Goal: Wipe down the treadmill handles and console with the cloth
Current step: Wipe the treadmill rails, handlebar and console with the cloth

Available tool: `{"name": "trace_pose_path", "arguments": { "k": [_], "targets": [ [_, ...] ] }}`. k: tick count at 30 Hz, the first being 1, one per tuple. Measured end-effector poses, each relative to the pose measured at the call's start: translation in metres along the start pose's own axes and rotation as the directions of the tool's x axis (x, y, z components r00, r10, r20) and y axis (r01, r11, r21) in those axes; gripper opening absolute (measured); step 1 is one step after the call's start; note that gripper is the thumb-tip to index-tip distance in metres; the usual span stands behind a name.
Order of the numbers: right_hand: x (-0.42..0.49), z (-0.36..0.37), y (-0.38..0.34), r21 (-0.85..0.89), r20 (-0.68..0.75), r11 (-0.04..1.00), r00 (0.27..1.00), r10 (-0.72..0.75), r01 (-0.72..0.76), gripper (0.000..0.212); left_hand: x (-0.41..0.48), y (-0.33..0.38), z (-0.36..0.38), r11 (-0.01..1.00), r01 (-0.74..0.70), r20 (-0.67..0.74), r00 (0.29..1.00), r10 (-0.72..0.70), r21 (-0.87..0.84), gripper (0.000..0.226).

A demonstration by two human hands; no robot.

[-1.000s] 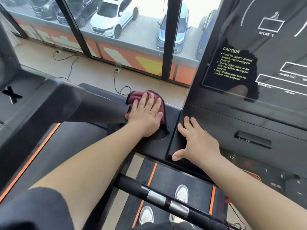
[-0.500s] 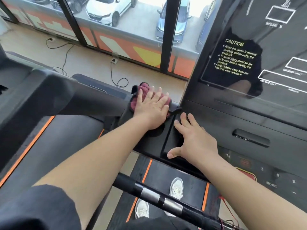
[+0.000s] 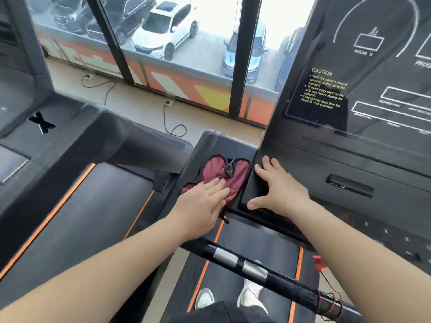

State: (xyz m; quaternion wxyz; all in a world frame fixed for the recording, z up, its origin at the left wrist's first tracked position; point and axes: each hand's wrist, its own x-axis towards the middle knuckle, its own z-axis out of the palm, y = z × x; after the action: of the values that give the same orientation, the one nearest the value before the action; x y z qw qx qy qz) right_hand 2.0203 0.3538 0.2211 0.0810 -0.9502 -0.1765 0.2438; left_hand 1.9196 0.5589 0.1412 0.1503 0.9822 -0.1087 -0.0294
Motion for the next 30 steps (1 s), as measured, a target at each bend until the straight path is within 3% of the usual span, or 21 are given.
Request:
{"name": "trace_pose_path", "arguments": {
  "k": [3,7,14,17,19,20,22,24,26,30],
  "targets": [
    [0.001,0.002,0.003,0.007,0.005,1.000,1.000,-0.002,0.002,0.118,-0.011,0.009,0.011,0.991,0.089,-0.063,0.995,-0.083,0.100,0.056],
    [0.002,0.001,0.003,-0.013,-0.024,1.000,1.000,-0.005,0.005,0.118,0.028,0.018,0.005,0.973,0.187,0.120,0.972,-0.203,0.133,0.064],
    [0.006,0.000,0.009,-0.065,-0.065,0.997,0.997,-0.042,0.038,0.117,0.099,0.006,0.007,0.972,0.199,0.062,0.976,-0.208,0.123,0.061],
    [0.006,-0.001,0.011,-0.068,-0.053,0.996,0.997,-0.058,0.054,0.116,0.113,0.018,0.001,0.947,0.296,-0.101,0.946,-0.309,-0.125,0.050],
    [0.006,-0.003,0.013,-0.074,-0.052,0.995,0.996,-0.077,0.073,0.115,0.129,0.025,-0.019,0.763,0.440,-0.127,0.823,-0.554,-0.474,0.041],
    [0.005,-0.003,0.014,-0.075,-0.056,0.994,0.995,-0.083,0.079,0.116,0.137,0.029,-0.031,0.648,0.430,-0.116,0.772,-0.625,-0.629,0.039],
    [0.004,-0.003,0.016,-0.054,-0.082,0.995,0.993,-0.087,0.083,0.120,0.146,0.032,-0.044,0.564,0.306,-0.084,0.824,-0.560,-0.767,0.037],
    [0.004,-0.001,0.019,-0.004,-0.115,0.997,0.990,-0.076,0.076,0.125,0.144,0.043,-0.033,0.519,0.308,0.093,0.912,-0.399,-0.797,0.038],
    [0.005,0.001,0.021,0.008,-0.126,0.996,0.988,-0.083,0.085,0.127,0.140,0.050,-0.005,0.570,0.354,0.171,0.921,-0.349,-0.742,0.050],
    [0.011,0.007,0.025,-0.018,-0.155,0.994,0.982,-0.112,0.110,0.127,0.131,0.048,0.008,0.682,0.344,0.094,0.922,-0.377,-0.645,0.053]
  ]
}}
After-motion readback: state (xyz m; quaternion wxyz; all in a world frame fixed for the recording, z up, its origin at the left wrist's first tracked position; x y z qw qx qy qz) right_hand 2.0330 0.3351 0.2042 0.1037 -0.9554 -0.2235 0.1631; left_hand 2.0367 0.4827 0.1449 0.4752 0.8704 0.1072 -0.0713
